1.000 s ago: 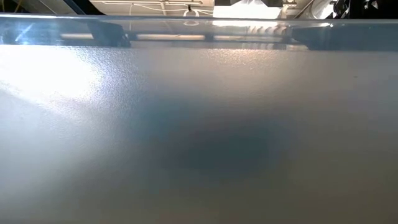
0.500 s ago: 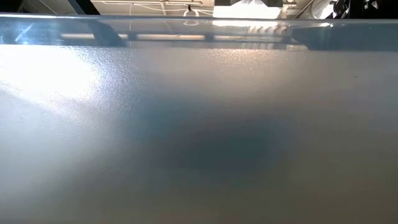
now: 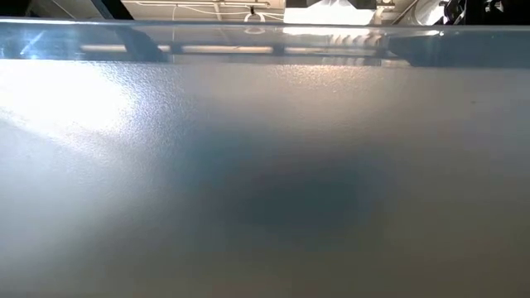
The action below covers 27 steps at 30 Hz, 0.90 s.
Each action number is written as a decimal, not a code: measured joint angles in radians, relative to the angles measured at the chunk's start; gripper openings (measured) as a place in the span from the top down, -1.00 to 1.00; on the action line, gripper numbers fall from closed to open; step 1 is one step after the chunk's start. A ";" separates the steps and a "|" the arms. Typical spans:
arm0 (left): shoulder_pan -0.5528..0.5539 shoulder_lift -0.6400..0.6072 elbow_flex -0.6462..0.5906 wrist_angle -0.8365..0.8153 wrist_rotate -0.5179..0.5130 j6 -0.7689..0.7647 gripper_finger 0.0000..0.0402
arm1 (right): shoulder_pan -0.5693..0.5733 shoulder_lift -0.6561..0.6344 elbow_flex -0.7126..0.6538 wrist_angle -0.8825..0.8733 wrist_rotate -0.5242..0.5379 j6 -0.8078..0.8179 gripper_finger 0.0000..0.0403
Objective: Pick & Place Toothbrushes
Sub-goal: Put the purple toothbrush into the blue bin
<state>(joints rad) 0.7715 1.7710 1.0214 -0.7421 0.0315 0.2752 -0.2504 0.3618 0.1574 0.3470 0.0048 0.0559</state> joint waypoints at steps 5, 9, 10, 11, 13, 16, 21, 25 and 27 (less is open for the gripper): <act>0.001 0.001 0.000 0.006 -0.002 0.000 0.54 | 0.000 0.000 0.000 0.000 0.000 0.000 0.98; 0.002 0.002 0.000 0.008 0.001 0.000 0.74 | 0.000 0.000 0.000 0.000 0.000 0.000 0.98; 0.001 0.002 0.000 0.007 0.001 0.000 0.77 | 0.000 0.000 0.000 0.000 0.000 0.000 0.98; 0.001 0.002 -0.001 0.007 0.000 0.000 0.80 | 0.000 0.000 0.000 0.000 0.000 0.000 0.98; 0.001 0.002 0.000 0.005 0.000 0.000 0.84 | 0.000 0.000 0.000 0.000 0.000 0.000 0.98; 0.001 0.002 0.000 -0.009 0.000 0.000 0.84 | 0.000 0.000 0.000 0.000 0.000 0.000 0.98; 0.001 -0.019 0.000 -0.034 -0.002 0.000 0.83 | 0.000 0.000 0.000 0.000 0.000 -0.006 0.98; 0.001 -0.058 -0.009 -0.080 -0.010 0.004 0.83 | 0.000 0.000 0.000 0.000 0.000 -0.008 0.98; 0.000 -0.089 -0.007 -0.078 -0.012 0.010 0.83 | 0.000 0.000 0.000 0.000 0.000 -0.008 0.98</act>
<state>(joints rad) 0.7719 1.6819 1.0143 -0.8205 0.0192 0.2857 -0.2505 0.3621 0.1574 0.3473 0.0052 0.0483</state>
